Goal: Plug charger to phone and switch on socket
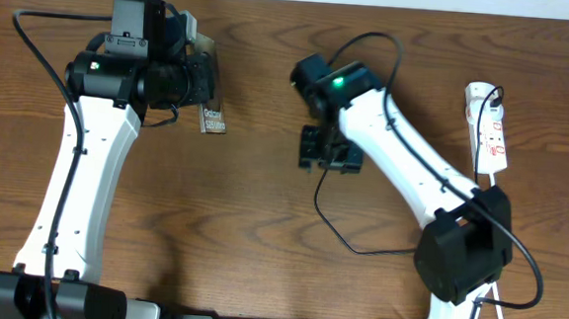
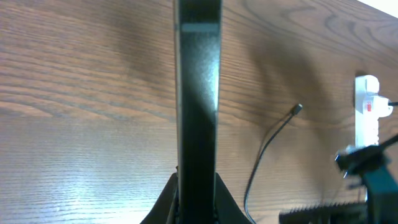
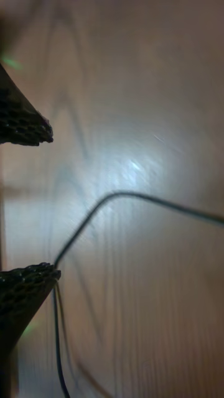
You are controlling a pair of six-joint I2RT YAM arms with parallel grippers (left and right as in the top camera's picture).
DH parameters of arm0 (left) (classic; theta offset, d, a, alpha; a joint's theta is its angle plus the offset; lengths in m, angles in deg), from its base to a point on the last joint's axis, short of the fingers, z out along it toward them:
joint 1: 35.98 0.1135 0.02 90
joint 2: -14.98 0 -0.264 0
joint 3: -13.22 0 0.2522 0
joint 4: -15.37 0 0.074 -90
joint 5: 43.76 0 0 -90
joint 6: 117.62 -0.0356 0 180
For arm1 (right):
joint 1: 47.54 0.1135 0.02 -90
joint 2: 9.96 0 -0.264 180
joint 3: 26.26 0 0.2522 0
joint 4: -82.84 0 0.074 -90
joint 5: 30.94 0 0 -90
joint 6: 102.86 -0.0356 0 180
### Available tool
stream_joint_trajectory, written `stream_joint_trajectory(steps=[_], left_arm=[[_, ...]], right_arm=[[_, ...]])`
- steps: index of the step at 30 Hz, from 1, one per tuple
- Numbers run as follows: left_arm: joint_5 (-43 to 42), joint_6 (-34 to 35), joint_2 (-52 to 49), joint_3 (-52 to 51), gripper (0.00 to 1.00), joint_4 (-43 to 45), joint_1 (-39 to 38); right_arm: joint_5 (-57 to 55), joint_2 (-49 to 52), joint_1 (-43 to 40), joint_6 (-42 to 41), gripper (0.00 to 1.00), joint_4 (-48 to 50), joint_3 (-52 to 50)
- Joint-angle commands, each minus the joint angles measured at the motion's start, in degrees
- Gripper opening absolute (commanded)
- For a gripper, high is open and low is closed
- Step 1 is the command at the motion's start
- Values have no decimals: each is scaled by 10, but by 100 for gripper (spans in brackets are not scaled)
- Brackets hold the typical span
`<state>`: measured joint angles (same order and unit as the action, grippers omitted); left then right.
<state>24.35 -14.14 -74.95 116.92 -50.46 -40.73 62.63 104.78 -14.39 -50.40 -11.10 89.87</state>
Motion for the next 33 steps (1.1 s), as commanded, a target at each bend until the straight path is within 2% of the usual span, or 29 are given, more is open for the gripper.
stream_joint_trajectory(steps=[1,7,9,13,15,33], left_arm=[[-35,-6,12,4,7,6,0],[-57,-9,9,4,7,9,-1],[-63,-10,5,4,7,10,-2],[-75,-15,-3,4,7,10,-11],[-91,-27,-6,4,7,14,-18],[-97,-52,-7,4,7,23,-65]], right_arm=[[-26,-10,-39,-16,63,4,0],[-19,-10,-90,-12,71,32,0],[-19,-10,-104,-12,84,50,0],[-20,-10,-114,-12,85,78,-1],[-20,-10,-118,-12,99,90,-1],[-50,-10,-136,-23,99,137,-1]])
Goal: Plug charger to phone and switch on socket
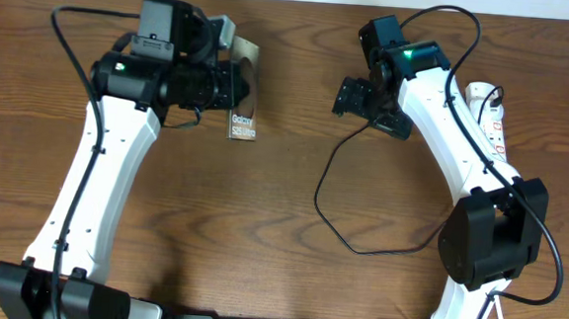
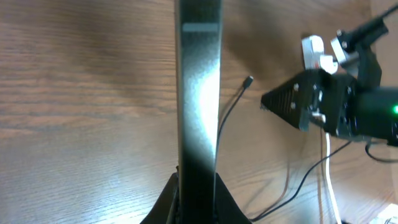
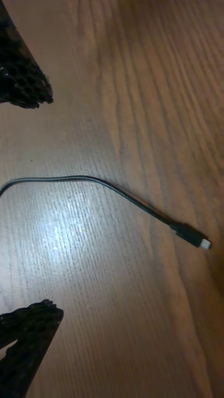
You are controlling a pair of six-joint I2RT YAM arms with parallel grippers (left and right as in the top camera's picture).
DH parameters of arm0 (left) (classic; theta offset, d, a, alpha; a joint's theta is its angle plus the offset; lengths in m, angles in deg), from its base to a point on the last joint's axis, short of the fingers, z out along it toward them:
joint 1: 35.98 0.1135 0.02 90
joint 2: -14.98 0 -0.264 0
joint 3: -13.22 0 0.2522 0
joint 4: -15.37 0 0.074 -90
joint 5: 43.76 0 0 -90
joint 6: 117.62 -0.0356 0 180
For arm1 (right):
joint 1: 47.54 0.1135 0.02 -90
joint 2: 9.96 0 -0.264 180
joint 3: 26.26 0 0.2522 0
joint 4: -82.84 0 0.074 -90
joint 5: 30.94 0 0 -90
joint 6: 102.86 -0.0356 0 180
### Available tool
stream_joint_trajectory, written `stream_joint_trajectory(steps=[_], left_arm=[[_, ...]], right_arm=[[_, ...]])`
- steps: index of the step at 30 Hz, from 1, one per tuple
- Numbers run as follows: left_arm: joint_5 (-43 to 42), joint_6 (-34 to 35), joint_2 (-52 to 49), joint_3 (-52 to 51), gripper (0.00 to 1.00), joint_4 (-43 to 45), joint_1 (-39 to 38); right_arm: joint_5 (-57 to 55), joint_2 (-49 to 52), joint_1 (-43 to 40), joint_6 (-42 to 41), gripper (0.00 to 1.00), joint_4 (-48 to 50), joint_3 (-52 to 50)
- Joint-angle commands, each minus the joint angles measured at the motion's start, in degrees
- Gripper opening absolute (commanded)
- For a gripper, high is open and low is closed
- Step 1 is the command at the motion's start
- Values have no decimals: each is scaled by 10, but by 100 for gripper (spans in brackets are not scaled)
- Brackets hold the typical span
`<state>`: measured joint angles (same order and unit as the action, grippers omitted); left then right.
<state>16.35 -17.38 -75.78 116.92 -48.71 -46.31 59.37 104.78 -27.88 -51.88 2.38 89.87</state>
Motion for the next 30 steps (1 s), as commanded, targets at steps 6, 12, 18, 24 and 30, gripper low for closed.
stream_joint_trajectory(steps=[6,12,18,24,30], left_arm=[[-17,-28,1,4,7,5,-23],[-16,-29,1,4,7,5,-27],[-16,-29,1,3,7,4,-27],[-16,-29,1,3,7,4,-27],[-16,-29,1,3,7,3,-27]], right_arm=[[-17,-10,-5,-12,99,14,-1],[-17,-9,-20,-28,99,18,-1],[-17,3,-21,-54,99,24,-1],[-21,37,-22,-92,89,38,-1],[-21,99,-24,-135,75,78,-1]])
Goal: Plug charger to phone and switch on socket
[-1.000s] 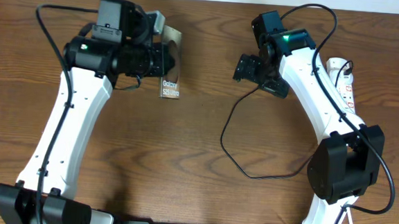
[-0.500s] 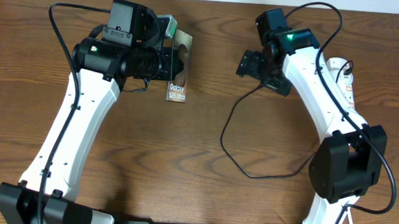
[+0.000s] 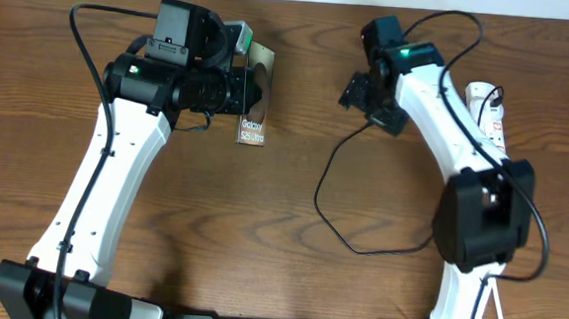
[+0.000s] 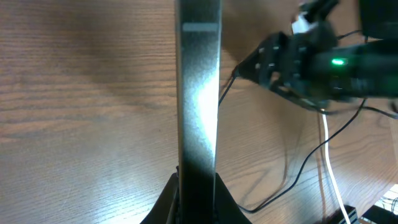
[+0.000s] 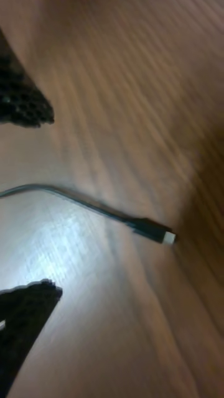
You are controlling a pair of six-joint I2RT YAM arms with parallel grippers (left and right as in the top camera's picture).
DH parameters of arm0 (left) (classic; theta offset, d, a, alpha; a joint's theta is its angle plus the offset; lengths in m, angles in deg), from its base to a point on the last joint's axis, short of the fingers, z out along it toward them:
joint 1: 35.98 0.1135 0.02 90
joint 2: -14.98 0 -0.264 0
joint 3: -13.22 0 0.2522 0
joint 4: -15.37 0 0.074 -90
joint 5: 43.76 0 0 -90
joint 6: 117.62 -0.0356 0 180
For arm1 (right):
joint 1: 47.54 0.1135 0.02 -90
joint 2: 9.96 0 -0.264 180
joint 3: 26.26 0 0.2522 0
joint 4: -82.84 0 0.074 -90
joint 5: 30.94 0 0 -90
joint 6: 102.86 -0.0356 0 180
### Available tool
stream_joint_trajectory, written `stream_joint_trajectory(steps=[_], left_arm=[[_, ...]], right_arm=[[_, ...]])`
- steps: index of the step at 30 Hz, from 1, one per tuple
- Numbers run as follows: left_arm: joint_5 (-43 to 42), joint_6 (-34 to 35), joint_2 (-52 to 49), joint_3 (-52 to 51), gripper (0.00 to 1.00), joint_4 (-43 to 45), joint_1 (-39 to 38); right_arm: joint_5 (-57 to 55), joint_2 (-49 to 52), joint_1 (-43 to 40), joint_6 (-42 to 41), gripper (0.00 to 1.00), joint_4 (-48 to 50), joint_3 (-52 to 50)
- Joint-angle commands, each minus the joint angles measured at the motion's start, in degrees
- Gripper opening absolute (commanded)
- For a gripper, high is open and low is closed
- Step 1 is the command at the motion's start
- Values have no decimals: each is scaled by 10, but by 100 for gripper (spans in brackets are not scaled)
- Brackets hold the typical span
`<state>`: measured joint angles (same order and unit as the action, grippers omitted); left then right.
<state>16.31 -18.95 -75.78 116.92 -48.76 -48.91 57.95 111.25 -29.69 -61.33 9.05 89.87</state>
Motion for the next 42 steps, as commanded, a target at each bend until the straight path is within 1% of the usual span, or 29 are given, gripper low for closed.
stream_joint_trajectory(steps=[1,4,12,15,20,24,27,30,40,42], left_arm=[[-16,-14,1,3,7,3,-1],[-16,-14,1,3,7,3,-1],[-16,-13,1,3,7,3,-1],[-16,-13,1,3,7,3,-1],[-16,-13,1,3,7,3,-1],[-16,-14,1,3,7,2,-1],[-16,-14,1,3,7,3,-1],[-16,-13,1,3,7,3,-1],[-16,-13,1,3,7,3,-1],[-16,-13,1,3,7,3,-1]], right_arm=[[-1,43,-9,-45,74,20,-1],[19,64,-17,-45,70,37,-1],[16,101,-29,-82,61,56,-1],[17,111,-29,-90,56,57,-1],[17,128,-29,-94,55,56,-1],[17,138,-29,-103,46,57,-1],[16,138,-29,-102,45,56,-1],[17,138,-29,-102,38,54,-1],[33,138,-28,-101,38,37,-1],[47,138,-27,-75,37,36,-1]])
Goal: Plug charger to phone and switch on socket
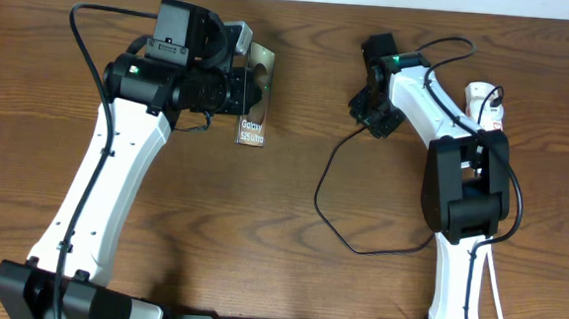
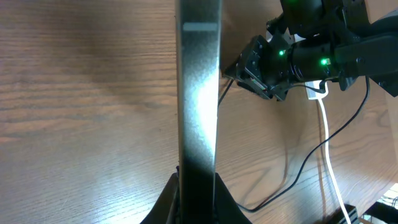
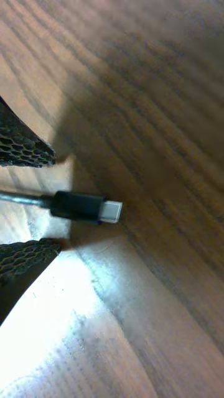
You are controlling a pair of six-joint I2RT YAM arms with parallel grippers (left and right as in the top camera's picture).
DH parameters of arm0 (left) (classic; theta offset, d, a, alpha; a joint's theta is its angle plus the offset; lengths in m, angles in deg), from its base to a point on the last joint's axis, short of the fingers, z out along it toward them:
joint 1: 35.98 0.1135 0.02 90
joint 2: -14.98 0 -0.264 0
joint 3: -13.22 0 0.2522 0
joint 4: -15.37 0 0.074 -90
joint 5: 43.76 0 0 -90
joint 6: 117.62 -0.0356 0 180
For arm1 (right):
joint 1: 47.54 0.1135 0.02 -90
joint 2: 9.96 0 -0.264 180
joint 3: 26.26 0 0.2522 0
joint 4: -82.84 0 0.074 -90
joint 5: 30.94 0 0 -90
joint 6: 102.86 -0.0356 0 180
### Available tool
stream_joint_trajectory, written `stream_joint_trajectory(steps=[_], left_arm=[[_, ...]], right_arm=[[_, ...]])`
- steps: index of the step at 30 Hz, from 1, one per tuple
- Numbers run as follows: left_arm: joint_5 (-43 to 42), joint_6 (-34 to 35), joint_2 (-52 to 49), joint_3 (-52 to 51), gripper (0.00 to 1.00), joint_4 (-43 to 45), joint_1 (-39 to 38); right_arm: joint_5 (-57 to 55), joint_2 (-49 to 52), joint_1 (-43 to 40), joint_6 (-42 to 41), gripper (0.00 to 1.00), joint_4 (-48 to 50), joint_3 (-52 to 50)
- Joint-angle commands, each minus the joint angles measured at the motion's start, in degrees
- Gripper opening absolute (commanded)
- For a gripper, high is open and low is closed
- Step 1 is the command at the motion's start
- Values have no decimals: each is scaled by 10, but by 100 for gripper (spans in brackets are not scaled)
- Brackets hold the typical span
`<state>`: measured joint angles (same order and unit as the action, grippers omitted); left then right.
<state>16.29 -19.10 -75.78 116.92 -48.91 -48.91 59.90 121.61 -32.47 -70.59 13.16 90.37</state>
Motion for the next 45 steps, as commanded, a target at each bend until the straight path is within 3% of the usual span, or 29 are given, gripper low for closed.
stream_joint_trajectory(steps=[1,8,23,37,39,45], left_arm=[[-16,-12,1,3,7,5,-1],[-16,-12,1,3,7,7,-1],[-16,-12,1,3,7,7,-1],[-16,4,1,3,7,35,-1],[-16,17,1,3,7,47,-1],[-17,45,1,3,7,78,-1]], right_arm=[[35,35,0,33,36,-3,-6],[71,35,12,87,35,12,-6],[73,26,50,92,35,-19,-6],[88,-57,80,133,40,-58,-6],[87,-65,86,137,42,-61,-6],[73,-67,82,124,62,-63,-6]])
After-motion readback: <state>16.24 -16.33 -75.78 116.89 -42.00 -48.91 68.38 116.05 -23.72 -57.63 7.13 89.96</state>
